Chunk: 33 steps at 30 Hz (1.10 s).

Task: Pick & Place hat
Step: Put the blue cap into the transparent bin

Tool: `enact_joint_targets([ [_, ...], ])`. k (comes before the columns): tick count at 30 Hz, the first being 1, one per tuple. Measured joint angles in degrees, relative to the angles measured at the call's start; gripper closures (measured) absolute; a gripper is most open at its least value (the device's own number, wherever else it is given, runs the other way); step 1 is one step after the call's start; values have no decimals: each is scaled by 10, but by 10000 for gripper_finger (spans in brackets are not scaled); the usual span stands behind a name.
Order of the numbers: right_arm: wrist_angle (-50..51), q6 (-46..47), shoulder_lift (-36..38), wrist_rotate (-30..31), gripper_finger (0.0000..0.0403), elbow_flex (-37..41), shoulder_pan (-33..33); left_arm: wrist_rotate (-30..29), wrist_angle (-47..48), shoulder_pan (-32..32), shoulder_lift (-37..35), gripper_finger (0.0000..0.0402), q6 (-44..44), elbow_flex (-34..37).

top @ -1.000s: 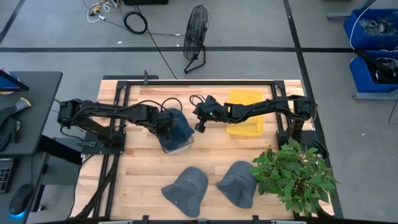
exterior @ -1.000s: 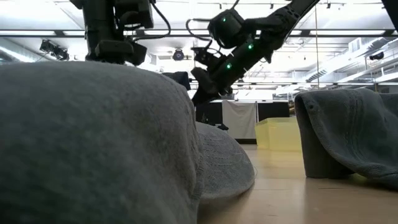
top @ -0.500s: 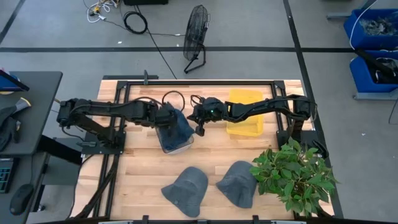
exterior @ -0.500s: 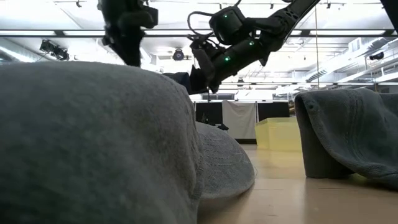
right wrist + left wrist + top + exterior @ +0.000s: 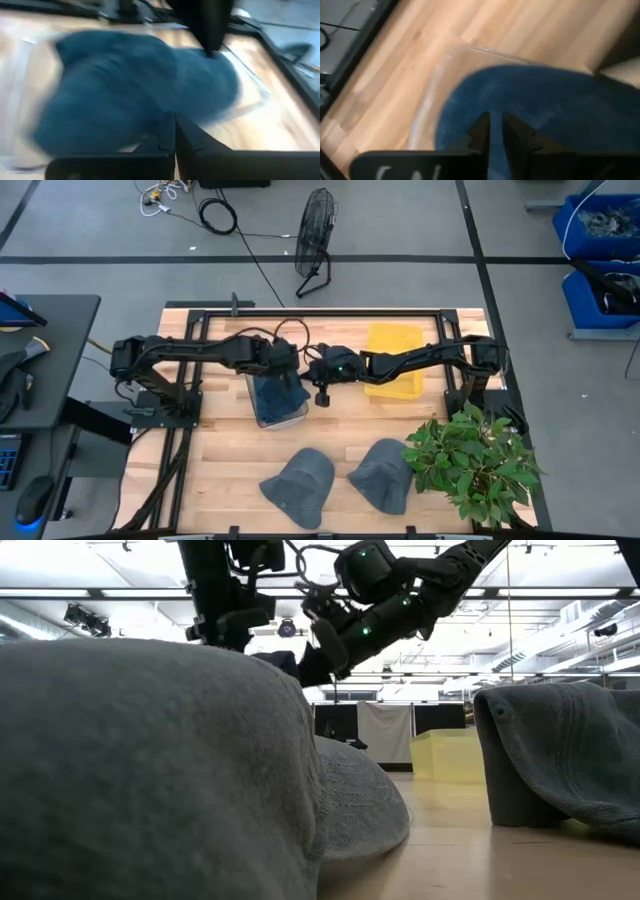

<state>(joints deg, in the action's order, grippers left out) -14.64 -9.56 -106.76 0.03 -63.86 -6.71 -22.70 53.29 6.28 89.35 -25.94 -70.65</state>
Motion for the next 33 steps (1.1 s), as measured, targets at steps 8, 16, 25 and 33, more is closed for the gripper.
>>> enact_joint_targets([
  [8,38,0,0,26,398,0,-15,45,88,-14,13,397,-27,0],
  [16,47,0,0,25,396,0,-19,55,143,-17,18,397,-49,18],
  [25,38,-10,0,5,401,0,-19,-65,116,-48,-9,398,-94,4],
  [33,40,-7,0,1,401,0,-16,-42,-85,-30,-1,398,-13,58],
])
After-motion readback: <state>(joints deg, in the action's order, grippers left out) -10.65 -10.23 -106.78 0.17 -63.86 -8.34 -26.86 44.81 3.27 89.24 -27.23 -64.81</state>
